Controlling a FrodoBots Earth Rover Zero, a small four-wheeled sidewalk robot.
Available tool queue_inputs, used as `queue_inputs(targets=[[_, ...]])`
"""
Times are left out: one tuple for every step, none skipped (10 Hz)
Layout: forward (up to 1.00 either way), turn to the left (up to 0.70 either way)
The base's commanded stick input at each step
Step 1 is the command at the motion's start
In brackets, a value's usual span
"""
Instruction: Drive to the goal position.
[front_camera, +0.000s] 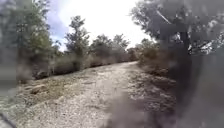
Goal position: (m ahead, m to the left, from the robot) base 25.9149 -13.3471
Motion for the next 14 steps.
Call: queue_inputs(targets=[[0.84, 0.0], [0.84, 0.0], [0.84, 0.0], [0.84, 0.0], [0.84, 0.0], [0.84, 0.0], [0.84, 0.0], [0.84, 0.0], [0.84, 0.0], [0.84, 0.0], [0.84, 0.0], [0.84, 0.0], [0.84, 0.0], [0.84, 0.0]])
